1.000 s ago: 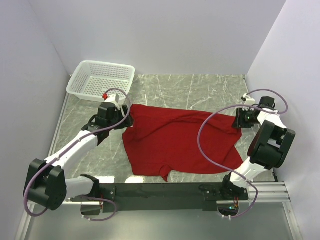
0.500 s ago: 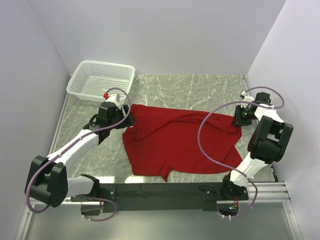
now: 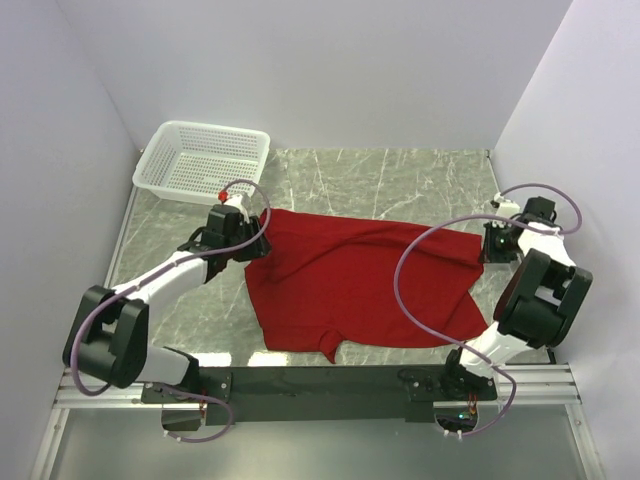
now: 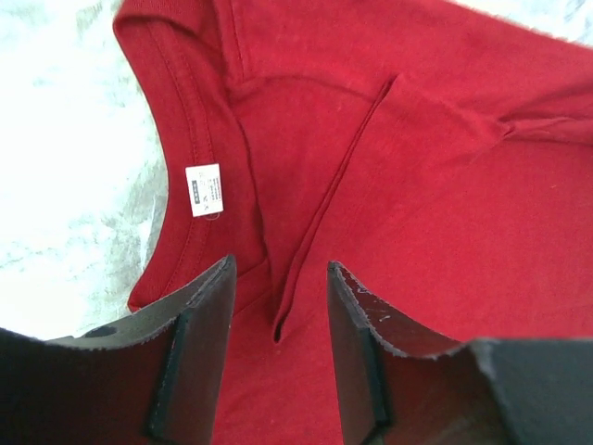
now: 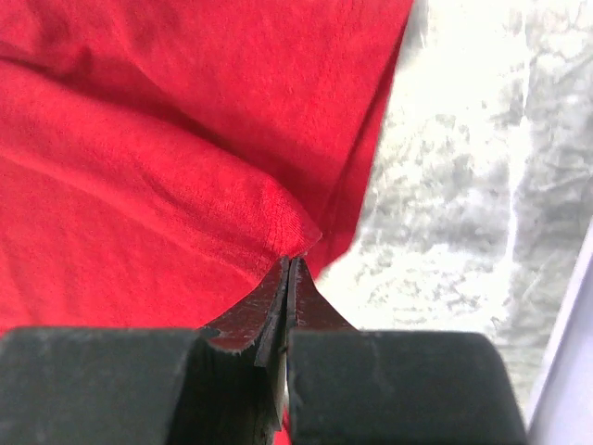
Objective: Fold and stack the t-shirts
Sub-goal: Fold the tshirt
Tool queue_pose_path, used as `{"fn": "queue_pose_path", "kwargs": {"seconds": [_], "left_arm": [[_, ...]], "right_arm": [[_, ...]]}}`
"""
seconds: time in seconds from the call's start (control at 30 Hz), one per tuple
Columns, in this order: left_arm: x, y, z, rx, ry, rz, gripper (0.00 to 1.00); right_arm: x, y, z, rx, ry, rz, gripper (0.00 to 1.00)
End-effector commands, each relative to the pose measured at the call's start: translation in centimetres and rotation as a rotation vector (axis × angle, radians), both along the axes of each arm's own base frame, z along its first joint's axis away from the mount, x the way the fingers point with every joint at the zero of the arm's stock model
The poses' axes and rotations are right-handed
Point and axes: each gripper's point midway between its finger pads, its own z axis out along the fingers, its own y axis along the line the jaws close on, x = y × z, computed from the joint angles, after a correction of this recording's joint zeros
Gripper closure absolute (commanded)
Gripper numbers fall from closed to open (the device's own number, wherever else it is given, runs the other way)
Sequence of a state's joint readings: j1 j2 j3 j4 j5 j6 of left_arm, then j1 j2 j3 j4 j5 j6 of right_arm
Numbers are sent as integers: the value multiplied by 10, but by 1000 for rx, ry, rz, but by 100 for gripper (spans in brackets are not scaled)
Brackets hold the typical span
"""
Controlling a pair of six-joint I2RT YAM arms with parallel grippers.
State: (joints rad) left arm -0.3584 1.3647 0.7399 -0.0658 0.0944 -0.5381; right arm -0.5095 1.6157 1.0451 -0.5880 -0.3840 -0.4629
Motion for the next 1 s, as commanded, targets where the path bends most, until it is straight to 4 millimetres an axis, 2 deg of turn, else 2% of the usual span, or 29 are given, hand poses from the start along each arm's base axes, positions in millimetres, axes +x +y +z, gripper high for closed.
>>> {"fn": "queue_pose_path", "kwargs": {"seconds": [0.0,0.27,0.37,0.5,0.53,0.6,0.8,0.97], "left_arm": [[17,-13,19,-37,-53,-34,49],[47,-27,28,9,-59,-108,39],[54,-46,27,0,-52,-190,38],[63,-82,17,-3,-28,-326,37],[60,-93,14,0,-22,-373,37],[68,-103,3,14,-3,-395,37],[86,-113,-23,74,37,-402,37],[93,-118,-36,99,62,-409,36]], "right_arm": [[-4,-4,1,-41,-31,62,100],[-9,-3,-22,-27,9,57,100],[-8,-2,-23,-18,12,54,98],[-7,-1,-25,-4,12,49,98],[-6,0,-25,-2,11,52,98],[-6,0,-24,1,6,50,98],[-5,1,-24,6,2,51,98],[-4,2,-23,20,1,47,98]]}}
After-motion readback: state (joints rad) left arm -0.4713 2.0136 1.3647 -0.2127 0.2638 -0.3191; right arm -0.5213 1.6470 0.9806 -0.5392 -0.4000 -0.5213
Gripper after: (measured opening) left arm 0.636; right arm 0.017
